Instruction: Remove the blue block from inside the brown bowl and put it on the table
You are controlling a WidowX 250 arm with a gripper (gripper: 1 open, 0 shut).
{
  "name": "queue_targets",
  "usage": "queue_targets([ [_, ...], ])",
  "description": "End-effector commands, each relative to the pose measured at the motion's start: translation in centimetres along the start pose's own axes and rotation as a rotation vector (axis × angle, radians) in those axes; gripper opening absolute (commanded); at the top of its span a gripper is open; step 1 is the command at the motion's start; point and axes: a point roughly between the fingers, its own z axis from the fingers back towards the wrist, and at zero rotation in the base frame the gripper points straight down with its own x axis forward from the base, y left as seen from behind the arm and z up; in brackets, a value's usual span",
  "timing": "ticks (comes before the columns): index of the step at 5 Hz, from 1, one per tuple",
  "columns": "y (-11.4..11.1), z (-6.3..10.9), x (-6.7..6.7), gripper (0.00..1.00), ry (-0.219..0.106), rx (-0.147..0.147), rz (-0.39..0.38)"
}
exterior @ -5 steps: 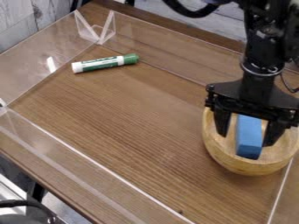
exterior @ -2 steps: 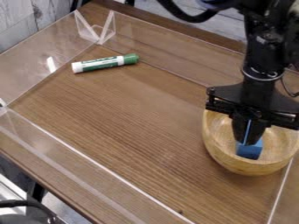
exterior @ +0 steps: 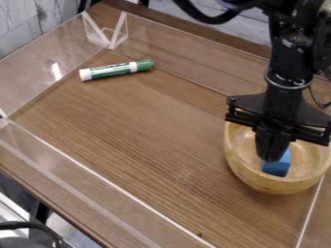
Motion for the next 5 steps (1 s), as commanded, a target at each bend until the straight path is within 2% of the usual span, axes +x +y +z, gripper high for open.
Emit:
queue_targets([
  [1, 0.3, 2.5, 0.7, 0.0, -0.057, -0.038, -0.003],
  [2, 0.9, 3.8, 0.7, 0.0, -0.079, -0.051, 0.001],
  [3, 2.1, 6.0, 1.1, 0.0, -0.109, -0.072, 0.02],
  [4, 4.5, 8.3, 1.5, 0.0, -0.137, -0.092, 0.057],
  [5, 3.2, 7.0, 1.1, 1.0, -0.149, -0.087, 0.046],
])
